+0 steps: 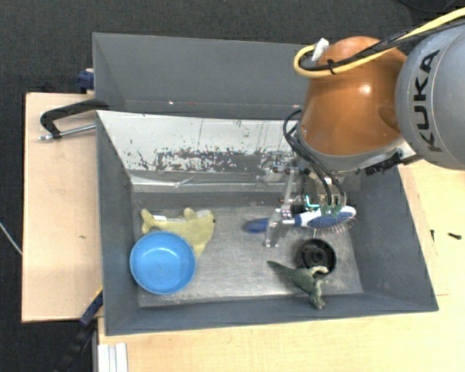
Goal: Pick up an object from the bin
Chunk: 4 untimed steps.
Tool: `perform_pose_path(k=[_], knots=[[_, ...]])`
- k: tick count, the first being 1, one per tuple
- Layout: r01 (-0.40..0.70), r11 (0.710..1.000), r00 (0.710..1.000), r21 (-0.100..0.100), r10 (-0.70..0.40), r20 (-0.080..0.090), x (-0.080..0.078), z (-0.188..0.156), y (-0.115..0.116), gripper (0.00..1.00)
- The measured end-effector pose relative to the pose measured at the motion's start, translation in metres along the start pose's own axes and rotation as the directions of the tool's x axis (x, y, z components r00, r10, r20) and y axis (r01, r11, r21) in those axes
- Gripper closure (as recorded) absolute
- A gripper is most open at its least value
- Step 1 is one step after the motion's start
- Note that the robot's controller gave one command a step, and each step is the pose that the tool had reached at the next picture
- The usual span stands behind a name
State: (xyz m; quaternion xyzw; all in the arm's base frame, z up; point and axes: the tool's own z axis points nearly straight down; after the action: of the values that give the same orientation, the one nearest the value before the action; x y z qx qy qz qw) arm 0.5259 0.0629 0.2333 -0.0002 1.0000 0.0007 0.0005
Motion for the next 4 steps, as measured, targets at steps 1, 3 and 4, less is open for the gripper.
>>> perform_pose_path(k=[1, 3, 4], knots=[[0.013, 1.000, 1.000, 0.000, -0.013, 0.008, -0.0241, 0.1622, -0.0786, 0.00], [0.012, 1.000, 1.000, 0.000, -0.012, 0.004, -0.0270, 0.1594, -0.0767, 0.00], [0.011, 1.000, 1.000, 0.000, -0.011, 0.005, -0.0282, 0.1586, -0.0759, 0.00]])
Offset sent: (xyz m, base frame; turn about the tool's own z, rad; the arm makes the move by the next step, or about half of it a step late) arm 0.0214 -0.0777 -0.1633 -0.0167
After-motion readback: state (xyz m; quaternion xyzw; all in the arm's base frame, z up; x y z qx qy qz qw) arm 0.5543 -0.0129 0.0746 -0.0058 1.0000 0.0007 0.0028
